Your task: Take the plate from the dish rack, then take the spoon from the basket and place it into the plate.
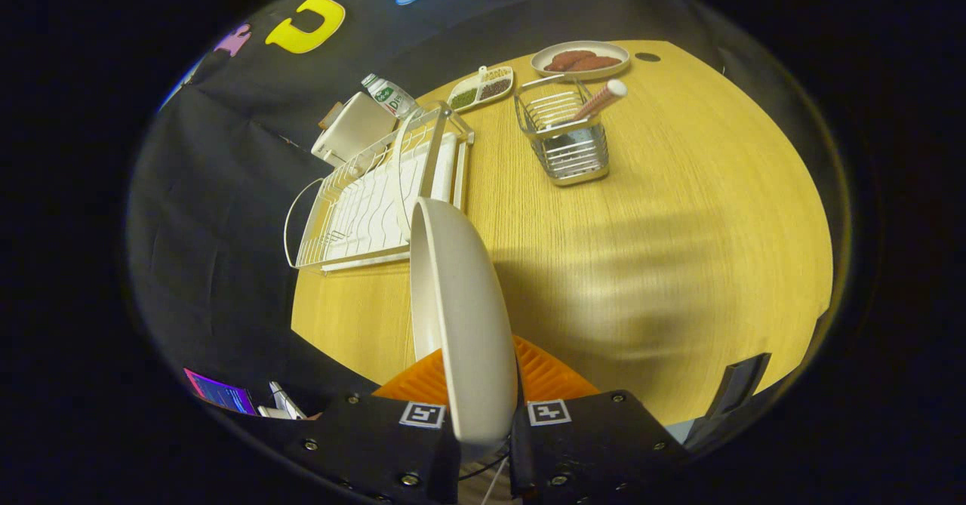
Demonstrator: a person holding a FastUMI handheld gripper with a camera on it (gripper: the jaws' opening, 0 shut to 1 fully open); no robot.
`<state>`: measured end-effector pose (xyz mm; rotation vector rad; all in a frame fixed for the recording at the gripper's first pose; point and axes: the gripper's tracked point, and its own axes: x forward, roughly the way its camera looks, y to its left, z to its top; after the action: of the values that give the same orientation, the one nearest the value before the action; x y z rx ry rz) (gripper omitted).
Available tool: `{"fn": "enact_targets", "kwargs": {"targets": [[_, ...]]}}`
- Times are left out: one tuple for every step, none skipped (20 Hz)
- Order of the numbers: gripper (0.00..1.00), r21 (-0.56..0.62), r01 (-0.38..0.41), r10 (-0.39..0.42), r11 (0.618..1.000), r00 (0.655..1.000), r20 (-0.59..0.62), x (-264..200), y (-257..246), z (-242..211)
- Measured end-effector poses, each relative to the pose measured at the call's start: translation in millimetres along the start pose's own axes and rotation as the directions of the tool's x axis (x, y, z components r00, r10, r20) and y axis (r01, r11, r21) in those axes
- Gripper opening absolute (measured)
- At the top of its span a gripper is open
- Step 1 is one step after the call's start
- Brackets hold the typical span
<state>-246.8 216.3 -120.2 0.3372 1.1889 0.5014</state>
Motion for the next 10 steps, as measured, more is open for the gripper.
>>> {"fn": "enact_targets", "kwargs": {"targets": [[0.26,0.015,-0.024,0.024,1.0,1.0,-0.001,5,0,-2],[0.26,0.031,-0.049,0.049,0.998,0.999,0.002,9,-1,-2],[0.26,0.049,-0.079,0.079,0.996,0.997,0.002,12,-1,-5],[0.25,0.067,-0.106,0.106,0.992,0.994,-0.004,17,-2,-6],[0.25,0.076,-0.129,0.13,0.989,0.992,-0.004,21,-2,-9],[0.25,0.082,-0.141,0.142,0.987,0.99,-0.007,25,-5,-11],[0.25,0.083,-0.144,0.145,0.986,0.989,-0.009,30,-11,-13],[0.25,0.079,-0.129,0.132,0.988,0.991,-0.028,37,-18,-16],[0.25,0.092,-0.149,0.153,0.985,0.988,-0.038,36,-20,-17],[0.26,0.099,-0.161,0.165,0.982,0.986,-0.033,36,-21,-20]]}}
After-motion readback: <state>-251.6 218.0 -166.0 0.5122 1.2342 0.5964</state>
